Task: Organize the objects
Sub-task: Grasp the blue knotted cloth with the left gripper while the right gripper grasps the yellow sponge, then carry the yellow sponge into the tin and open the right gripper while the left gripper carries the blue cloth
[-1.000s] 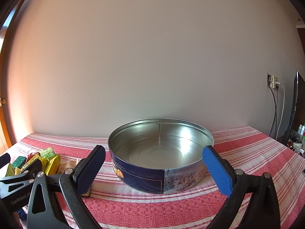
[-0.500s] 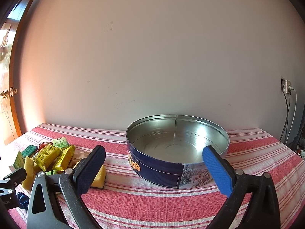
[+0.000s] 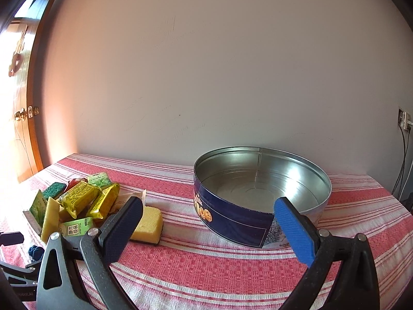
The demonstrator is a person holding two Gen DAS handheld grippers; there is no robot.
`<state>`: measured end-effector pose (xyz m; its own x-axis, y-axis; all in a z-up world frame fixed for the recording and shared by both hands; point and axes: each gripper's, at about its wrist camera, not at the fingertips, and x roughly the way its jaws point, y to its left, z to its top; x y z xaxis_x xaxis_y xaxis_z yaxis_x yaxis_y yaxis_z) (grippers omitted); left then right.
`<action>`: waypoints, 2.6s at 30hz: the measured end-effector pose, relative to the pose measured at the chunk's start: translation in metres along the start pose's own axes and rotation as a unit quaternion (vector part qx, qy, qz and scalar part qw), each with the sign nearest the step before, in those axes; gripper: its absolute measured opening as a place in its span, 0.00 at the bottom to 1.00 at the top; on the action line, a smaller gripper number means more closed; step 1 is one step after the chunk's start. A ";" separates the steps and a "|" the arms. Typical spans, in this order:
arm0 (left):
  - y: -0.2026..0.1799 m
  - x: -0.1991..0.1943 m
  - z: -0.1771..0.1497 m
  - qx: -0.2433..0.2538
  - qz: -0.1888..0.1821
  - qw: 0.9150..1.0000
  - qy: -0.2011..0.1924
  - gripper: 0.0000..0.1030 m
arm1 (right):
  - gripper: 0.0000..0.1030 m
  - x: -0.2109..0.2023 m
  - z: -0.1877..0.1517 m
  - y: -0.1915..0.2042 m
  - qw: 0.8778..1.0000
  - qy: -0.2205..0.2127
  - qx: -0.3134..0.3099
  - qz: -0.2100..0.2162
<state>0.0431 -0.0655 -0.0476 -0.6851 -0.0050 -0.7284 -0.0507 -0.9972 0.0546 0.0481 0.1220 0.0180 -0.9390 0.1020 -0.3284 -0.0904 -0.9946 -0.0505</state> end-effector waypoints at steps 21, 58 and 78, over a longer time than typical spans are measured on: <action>0.045 -0.029 0.010 -0.022 -0.064 0.995 -0.068 0.38 | 0.99 0.085 -0.007 0.064 0.979 0.186 -0.023 0.079; -0.165 0.011 0.125 0.079 -0.149 0.973 -0.156 0.38 | 0.69 0.101 0.037 -0.143 0.991 0.103 0.044 -0.075; -0.207 0.068 0.136 0.075 -0.180 0.975 -0.109 0.38 | 0.69 0.127 0.018 -0.127 0.988 0.138 -0.013 -0.064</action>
<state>-0.0918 0.1506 -0.0153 -0.7401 0.3756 -0.5578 -0.4110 -0.9092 -0.0669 -0.0654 0.2605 0.0003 -0.7944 0.2316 -0.5615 -0.1913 -0.9728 -0.1306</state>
